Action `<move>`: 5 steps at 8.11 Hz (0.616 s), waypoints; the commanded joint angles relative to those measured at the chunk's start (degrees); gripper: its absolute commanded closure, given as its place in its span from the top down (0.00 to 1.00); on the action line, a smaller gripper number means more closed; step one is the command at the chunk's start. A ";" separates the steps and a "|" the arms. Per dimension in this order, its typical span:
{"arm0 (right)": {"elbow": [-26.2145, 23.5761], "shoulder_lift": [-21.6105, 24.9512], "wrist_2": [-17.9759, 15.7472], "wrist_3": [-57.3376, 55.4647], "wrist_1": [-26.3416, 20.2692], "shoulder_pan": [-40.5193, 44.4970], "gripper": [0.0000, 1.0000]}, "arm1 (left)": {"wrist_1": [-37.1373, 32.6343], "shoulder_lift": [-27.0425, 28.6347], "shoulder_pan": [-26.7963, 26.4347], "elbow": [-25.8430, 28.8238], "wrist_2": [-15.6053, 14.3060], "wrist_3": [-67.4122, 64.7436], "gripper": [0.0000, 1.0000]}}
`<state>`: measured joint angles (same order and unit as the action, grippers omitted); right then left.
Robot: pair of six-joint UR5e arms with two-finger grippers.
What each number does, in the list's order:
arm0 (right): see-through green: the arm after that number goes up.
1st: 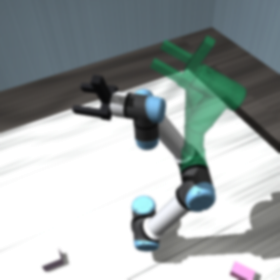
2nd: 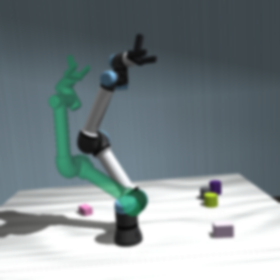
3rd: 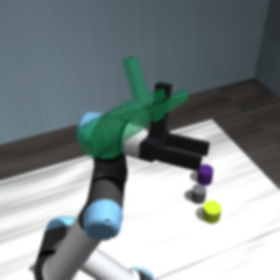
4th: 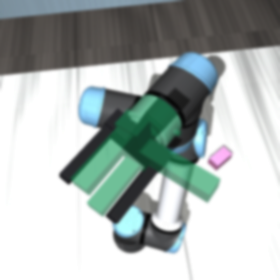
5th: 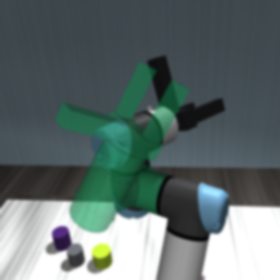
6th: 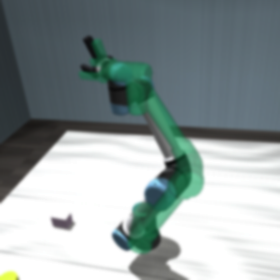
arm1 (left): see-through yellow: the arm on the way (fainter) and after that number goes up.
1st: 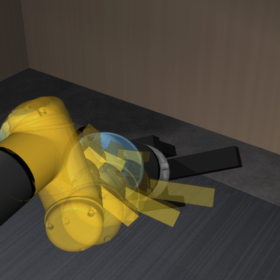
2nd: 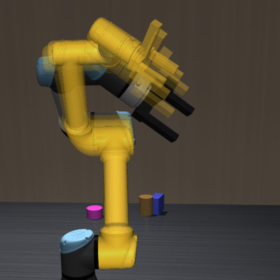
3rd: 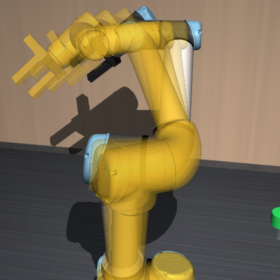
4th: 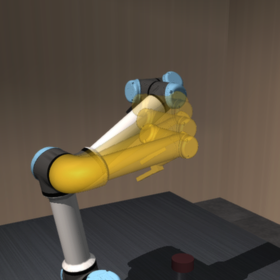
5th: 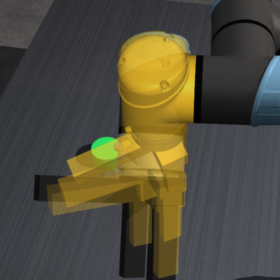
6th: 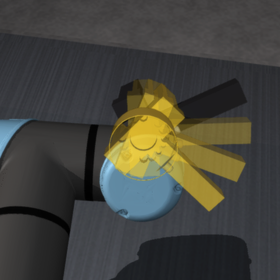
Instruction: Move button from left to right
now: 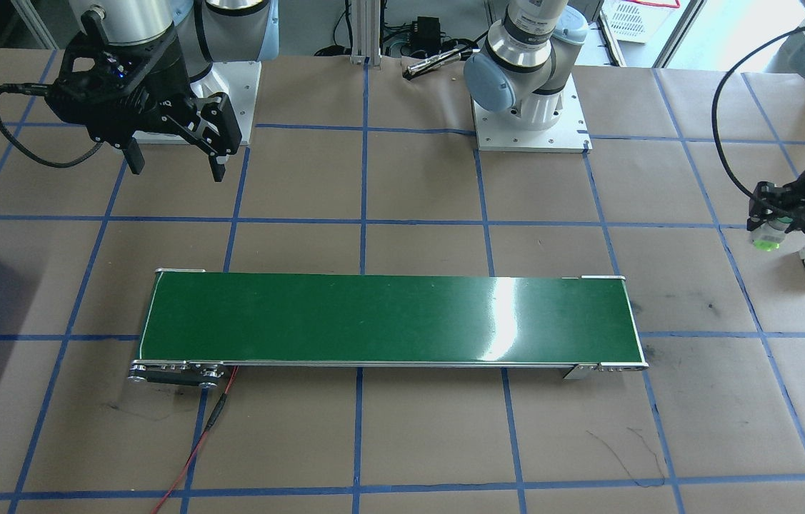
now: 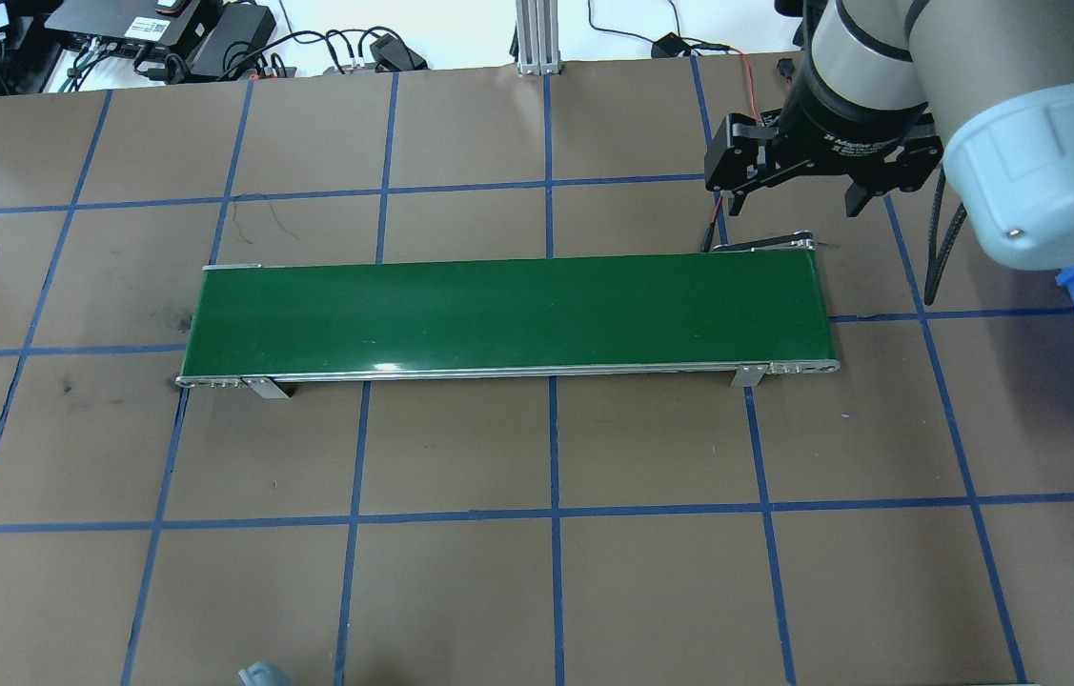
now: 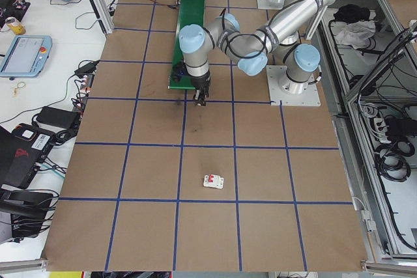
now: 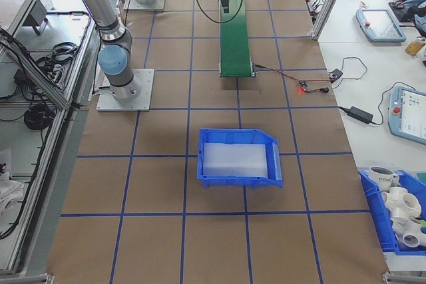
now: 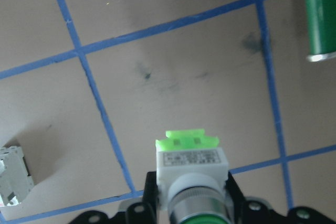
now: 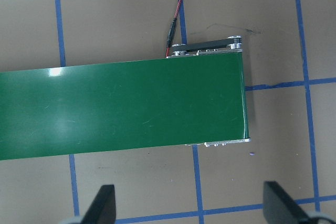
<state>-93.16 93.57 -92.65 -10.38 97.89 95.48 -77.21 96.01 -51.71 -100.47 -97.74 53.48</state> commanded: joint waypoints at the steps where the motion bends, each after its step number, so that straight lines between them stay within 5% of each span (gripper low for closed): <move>1: 0.00 0.03 -0.07 -0.08 -0.06 0.06 1.00 | -2.77 -3.91 -12.85 -0.52 6.83 -21.32 0.00; 5: 0.00 -0.05 0.02 0.01 0.02 -0.03 1.00 | 3.96 6.09 -18.52 0.10 7.66 -27.99 0.00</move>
<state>-93.16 93.60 -92.70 -10.39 97.89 95.48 -78.02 97.24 -68.78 -100.64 -90.39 26.27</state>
